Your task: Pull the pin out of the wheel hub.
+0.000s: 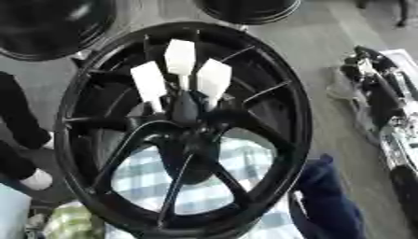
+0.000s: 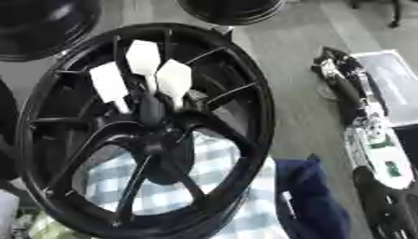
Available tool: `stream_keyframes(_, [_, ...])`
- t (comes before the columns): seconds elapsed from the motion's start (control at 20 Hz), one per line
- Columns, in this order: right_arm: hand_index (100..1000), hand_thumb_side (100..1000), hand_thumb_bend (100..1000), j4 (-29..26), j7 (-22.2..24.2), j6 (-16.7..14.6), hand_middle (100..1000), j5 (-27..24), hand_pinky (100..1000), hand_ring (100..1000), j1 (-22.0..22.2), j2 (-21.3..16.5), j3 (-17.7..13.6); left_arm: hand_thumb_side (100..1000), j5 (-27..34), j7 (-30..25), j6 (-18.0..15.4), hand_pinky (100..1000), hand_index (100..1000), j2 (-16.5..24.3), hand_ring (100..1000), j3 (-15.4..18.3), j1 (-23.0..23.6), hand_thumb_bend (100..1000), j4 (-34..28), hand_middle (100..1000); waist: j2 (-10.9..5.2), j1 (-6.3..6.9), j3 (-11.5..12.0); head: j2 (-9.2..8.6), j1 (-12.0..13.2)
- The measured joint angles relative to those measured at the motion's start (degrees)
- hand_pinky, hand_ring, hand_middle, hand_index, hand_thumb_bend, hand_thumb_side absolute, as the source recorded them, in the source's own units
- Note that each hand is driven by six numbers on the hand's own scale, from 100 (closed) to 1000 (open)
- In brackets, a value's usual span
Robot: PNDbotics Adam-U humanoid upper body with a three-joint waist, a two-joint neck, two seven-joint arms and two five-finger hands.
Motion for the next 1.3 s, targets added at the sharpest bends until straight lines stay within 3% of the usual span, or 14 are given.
stream_keyframes(0.8, [814,474,100,-0.01,0.02,0.06,671,0.00,902,749,0.04,0.00,0.35,778,-0.51,0.16,0.18,755,694,1.50,773,-0.40,-1.02,100,0.02,745,-0.37,0.33,-0.41,0.03,0.00])
stream_keyframes(1.05, [814,473,100,-0.01,0.03,0.07,671,0.00,901,748,0.35,-0.02,0.37,695,-2.12,-0.25,-0.25,759,701,7.07,774,-1.56,-5.52,100,-0.01,745,-0.39,0.66,-0.78,0.10,0.01])
stream_keyframes(1.3, [813,475,100,-0.01,0.12,0.15,671,0.00,901,748,0.51,-0.28,0.71,587,-4.03,-2.78,-1.87,769,718,16.65,776,-4.54,-12.55,100,0.07,745,-0.64,0.71,-1.12,0.50,-0.01])
